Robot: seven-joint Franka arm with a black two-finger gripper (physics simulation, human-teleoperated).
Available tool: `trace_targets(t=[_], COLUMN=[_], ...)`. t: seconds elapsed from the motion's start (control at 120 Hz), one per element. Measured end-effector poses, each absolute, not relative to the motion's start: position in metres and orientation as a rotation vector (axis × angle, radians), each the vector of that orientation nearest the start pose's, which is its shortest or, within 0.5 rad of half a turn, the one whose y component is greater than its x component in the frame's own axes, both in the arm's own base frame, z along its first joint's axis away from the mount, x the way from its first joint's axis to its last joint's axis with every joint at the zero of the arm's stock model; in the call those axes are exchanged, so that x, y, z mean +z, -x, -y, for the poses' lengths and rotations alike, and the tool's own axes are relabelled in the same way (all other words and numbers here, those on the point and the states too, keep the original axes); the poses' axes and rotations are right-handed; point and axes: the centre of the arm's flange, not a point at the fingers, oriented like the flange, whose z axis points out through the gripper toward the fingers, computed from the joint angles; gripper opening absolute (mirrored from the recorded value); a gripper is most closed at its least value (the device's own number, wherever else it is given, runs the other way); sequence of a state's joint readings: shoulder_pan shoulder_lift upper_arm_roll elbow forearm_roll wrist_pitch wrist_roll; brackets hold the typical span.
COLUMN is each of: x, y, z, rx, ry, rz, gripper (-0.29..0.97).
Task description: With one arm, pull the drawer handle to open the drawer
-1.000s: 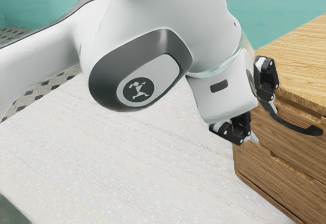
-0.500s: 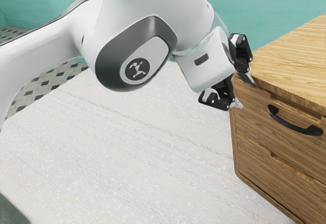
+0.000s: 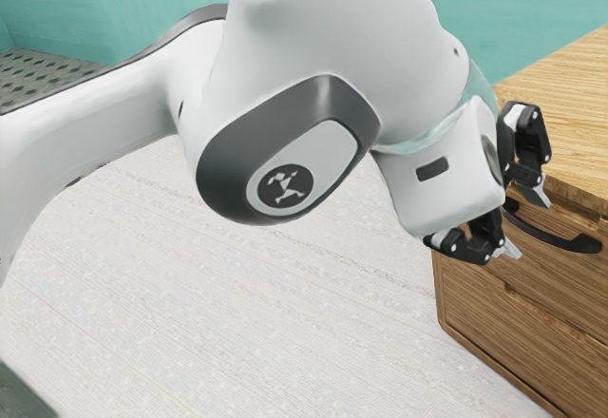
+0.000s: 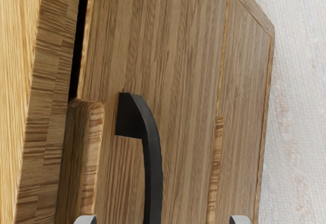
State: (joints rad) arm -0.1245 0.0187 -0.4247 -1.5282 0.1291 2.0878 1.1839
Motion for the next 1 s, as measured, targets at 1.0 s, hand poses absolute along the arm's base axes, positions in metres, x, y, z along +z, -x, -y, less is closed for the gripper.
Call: trace_targets(t=[1.0], x=[0.672], y=[-0.526], z=[0.296], rx=[-0.644], ry=[1.813], rz=[-2.127], gripper=[0.2])
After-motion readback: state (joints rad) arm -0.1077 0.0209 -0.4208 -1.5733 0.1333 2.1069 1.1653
